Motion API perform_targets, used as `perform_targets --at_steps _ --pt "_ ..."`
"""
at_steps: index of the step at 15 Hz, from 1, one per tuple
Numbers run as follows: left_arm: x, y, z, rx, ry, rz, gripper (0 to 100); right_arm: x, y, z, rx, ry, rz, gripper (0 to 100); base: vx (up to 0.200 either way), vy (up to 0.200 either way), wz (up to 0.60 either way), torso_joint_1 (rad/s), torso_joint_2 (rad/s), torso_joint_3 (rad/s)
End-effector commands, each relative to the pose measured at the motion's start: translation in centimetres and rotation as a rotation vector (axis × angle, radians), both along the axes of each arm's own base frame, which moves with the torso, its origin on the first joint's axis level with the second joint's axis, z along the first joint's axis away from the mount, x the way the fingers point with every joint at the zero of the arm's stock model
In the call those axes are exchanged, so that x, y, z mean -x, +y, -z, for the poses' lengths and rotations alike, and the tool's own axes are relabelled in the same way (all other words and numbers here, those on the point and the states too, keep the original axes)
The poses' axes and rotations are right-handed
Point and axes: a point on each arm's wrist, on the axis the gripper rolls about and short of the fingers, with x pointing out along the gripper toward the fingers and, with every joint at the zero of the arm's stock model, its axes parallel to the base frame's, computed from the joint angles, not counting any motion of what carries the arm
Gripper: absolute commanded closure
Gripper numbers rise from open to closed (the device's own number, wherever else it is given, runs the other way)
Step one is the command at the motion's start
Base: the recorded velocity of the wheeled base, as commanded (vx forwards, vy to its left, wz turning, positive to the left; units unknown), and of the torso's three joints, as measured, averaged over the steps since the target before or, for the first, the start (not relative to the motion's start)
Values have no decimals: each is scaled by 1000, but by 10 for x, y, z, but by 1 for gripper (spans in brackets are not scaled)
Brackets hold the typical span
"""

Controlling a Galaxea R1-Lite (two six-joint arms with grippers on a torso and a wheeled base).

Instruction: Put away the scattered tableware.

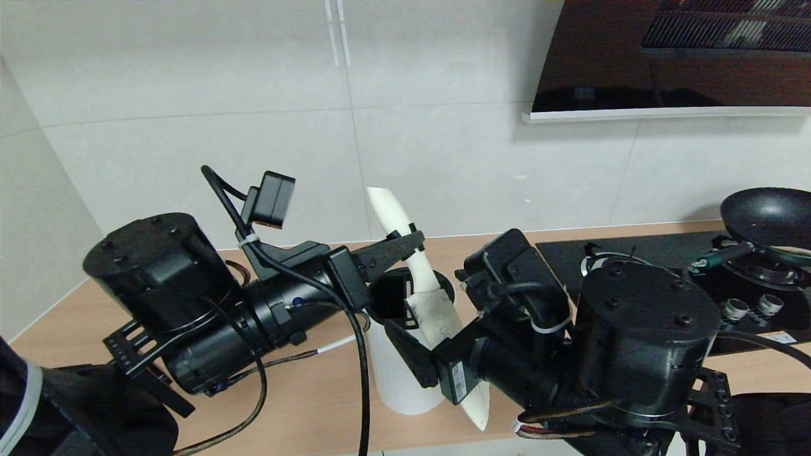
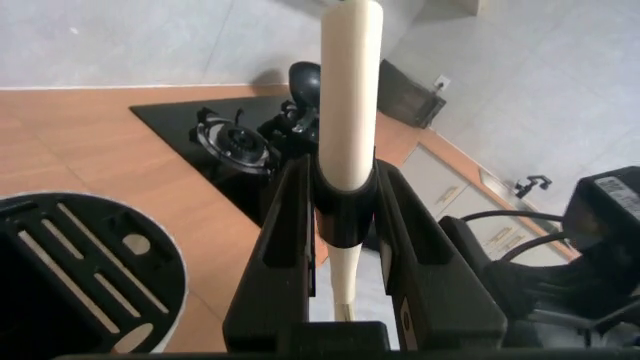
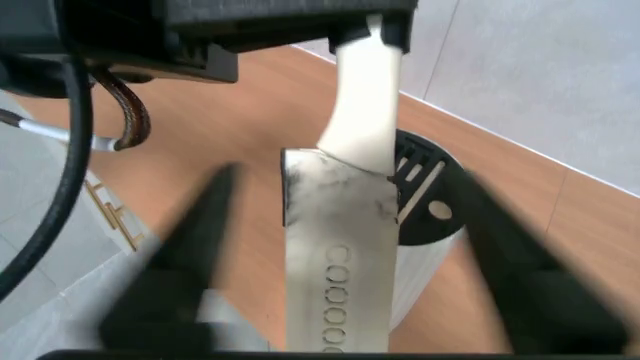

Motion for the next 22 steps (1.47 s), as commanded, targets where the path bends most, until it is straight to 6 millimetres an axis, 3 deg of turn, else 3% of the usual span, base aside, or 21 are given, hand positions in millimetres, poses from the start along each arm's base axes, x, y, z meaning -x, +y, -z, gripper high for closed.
perform_targets --at_steps 1,4,9,12,17,22 --pt "15 4 -20 38 -68 18 100 7 -4 -9 -26 -16 -6 0 0 0 0 0 0 0" --pt "22 12 -40 5 -229 -21 100 16 -26 -36 -94 -59 4 0 0 0 0 0 0 0" --pt "3 29 -88 7 -495 -169 100 -14 -61 -52 -127 -100 159 0 0 0 0 0 0 0" --pt "-18 49 -67 -217 -602 -324 100 -34 -76 -52 -122 -108 243 0 0 0 0 0 0 0" --pt "-11 50 -39 -350 -598 -316 100 -39 -77 -48 -111 -99 257 0 0 0 0 0 0 0" --pt "-7 41 -25 -366 -561 -264 100 -39 -77 -46 -107 -96 257 0 0 0 0 0 0 0"
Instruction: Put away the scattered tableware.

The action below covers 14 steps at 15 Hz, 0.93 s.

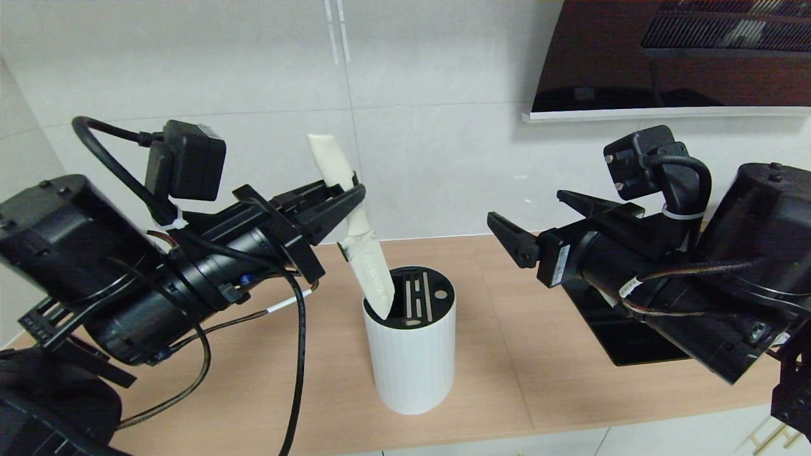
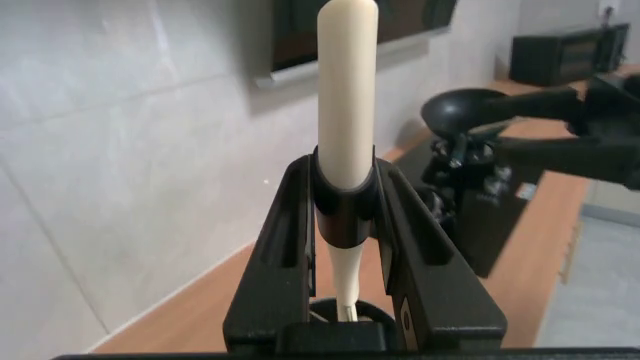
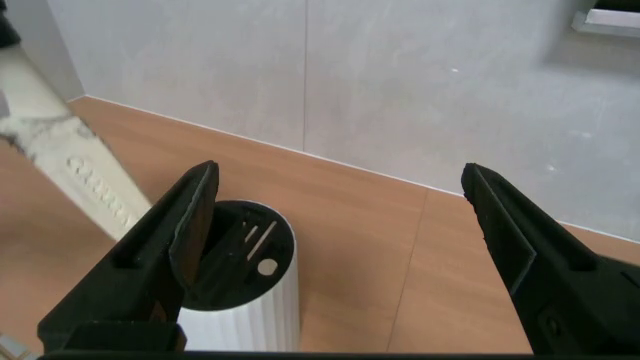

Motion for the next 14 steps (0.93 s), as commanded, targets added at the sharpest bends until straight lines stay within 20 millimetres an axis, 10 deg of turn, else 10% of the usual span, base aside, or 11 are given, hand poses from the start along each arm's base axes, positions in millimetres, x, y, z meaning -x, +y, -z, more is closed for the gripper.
perform_targets --at_steps 1,14 --pt "-6 -4 13 -22 42 4 100 -1 1 1 3 3 -1 0 0 0 0 0 0 0" --pt "-16 -9 -1 33 -46 4 100 0 1 2 4 4 -3 0 0 0 0 0 0 0"
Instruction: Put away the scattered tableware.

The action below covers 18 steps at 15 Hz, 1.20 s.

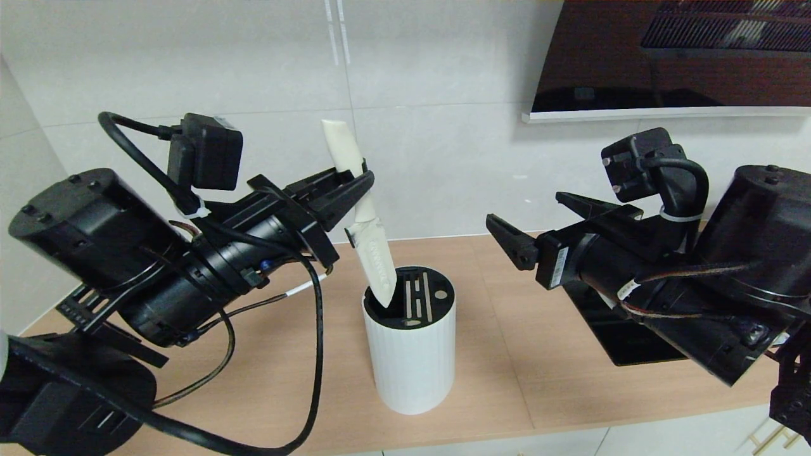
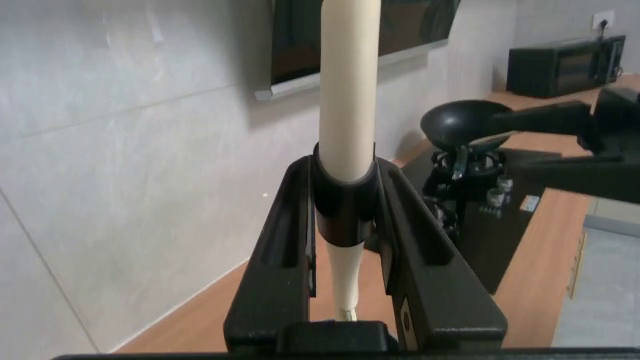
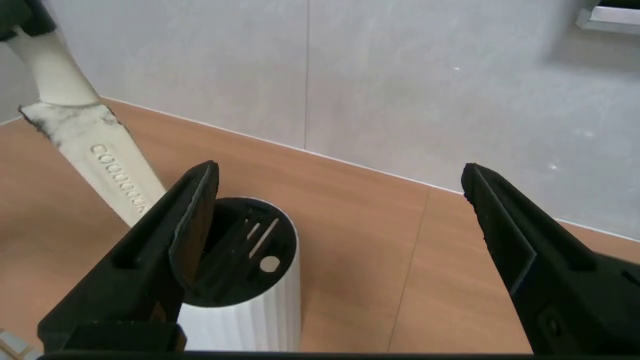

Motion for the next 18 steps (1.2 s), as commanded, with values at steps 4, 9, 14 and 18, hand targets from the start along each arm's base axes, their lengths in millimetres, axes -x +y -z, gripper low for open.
perform_targets --at_steps 4,9,14,18 --pt "-14 -6 18 -13 30 0 100 0 0 1 2 1 1 0 0 0 0 0 0 0" --pt "-22 -10 29 -9 24 -4 100 0 1 1 4 3 0 0 0 0 0 0 0 0" --pt "-21 -10 36 -24 45 -6 100 -1 1 4 9 9 1 0 0 0 0 0 0 0" --pt "-16 -16 55 -62 110 15 100 -2 2 4 10 10 1 0 0 0 0 0 0 0"
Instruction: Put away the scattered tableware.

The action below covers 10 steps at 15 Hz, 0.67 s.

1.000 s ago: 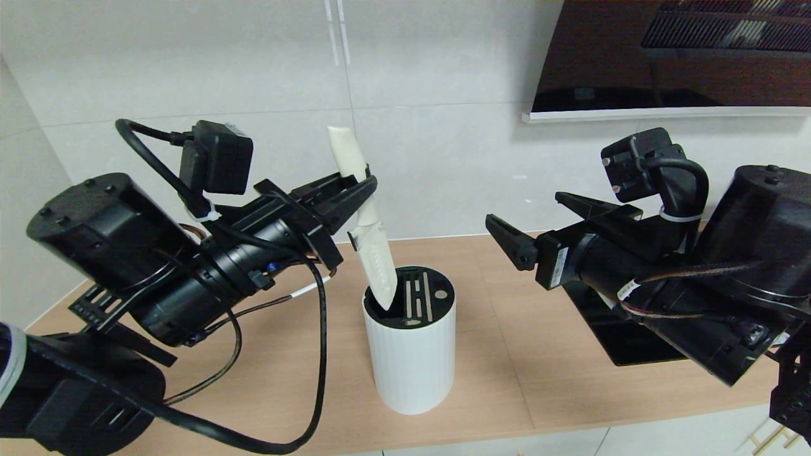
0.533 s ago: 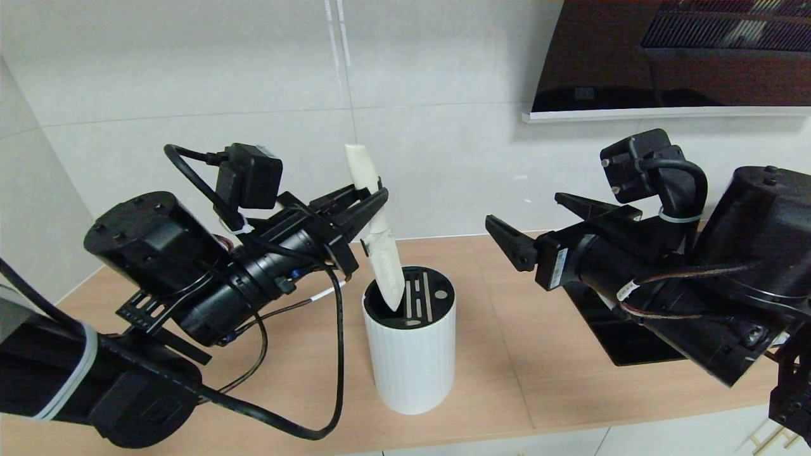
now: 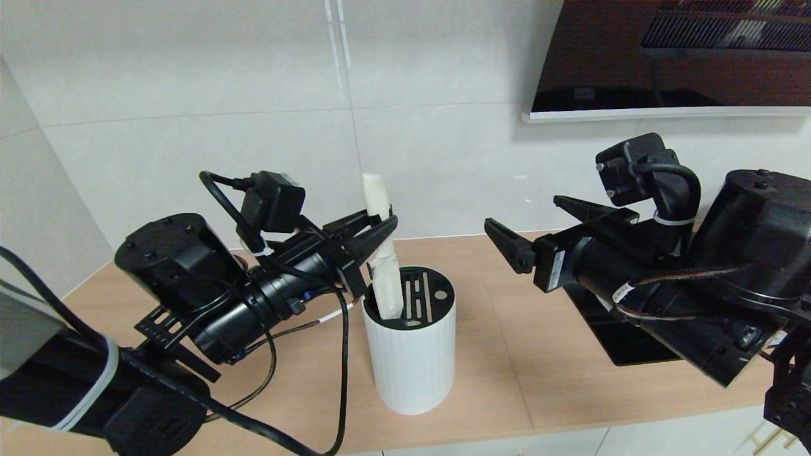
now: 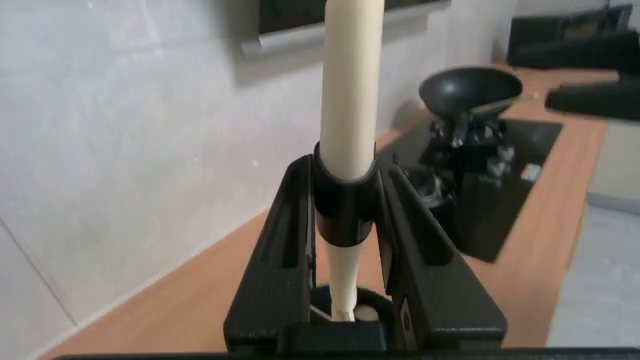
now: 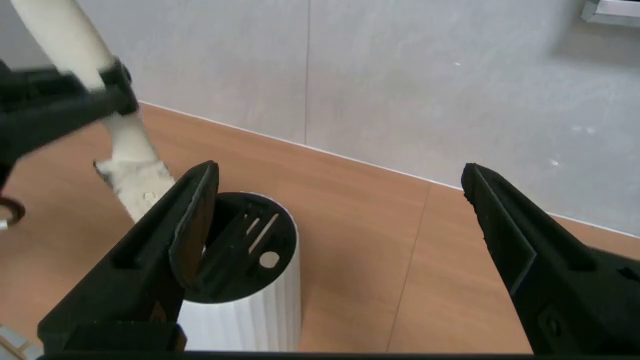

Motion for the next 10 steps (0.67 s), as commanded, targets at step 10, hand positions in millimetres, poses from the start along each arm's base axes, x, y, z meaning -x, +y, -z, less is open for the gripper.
perform_targets --at_steps 10 --pt "1 -8 41 -66 141 -10 100 -1 1 2 6 5 0 0 0 0 0 0 0 0"
